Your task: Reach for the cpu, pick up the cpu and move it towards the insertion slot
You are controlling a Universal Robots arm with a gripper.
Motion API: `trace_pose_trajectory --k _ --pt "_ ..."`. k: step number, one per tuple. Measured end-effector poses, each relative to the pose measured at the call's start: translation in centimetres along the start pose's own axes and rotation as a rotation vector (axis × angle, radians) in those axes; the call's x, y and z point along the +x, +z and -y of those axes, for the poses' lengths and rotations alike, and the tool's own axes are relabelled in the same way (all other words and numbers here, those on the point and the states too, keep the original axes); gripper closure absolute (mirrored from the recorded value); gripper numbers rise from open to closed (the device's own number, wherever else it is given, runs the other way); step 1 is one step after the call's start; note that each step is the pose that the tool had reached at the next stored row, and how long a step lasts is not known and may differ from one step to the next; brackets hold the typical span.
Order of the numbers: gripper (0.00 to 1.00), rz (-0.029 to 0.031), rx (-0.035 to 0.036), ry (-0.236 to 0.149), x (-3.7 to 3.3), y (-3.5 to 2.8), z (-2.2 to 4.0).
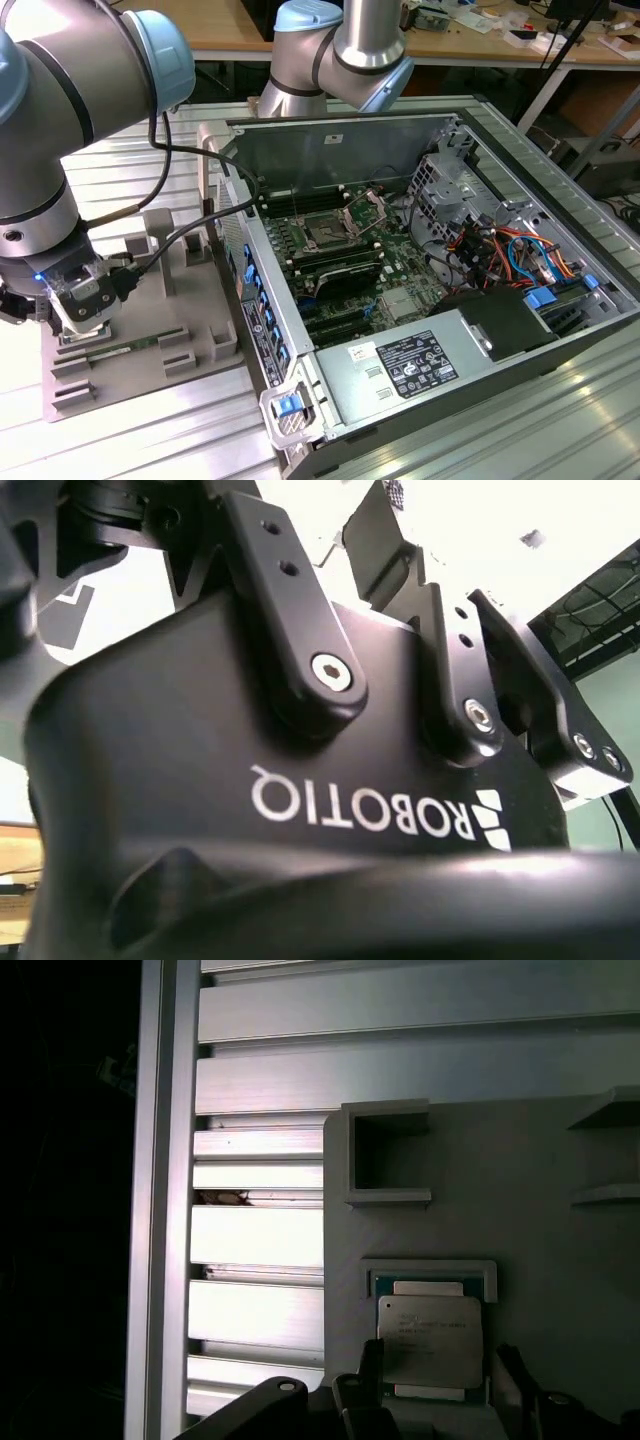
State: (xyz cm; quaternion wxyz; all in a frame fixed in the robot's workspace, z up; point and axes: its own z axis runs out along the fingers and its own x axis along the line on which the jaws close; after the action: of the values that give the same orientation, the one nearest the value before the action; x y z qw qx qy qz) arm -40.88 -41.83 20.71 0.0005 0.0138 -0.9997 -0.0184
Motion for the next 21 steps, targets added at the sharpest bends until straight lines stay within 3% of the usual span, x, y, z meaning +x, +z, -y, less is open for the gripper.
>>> trace_pose_trajectory --k 8,13,21 --pt "0.46 0.0004 -0.0002 0.0 -0.01 0.15 -0.04" --pt "0.46 0.0001 0.0 0.0 -0.02 0.3 -0.77" --pt "0.46 0.0 0.0 0.0 -0.02 0.3 -0.82"
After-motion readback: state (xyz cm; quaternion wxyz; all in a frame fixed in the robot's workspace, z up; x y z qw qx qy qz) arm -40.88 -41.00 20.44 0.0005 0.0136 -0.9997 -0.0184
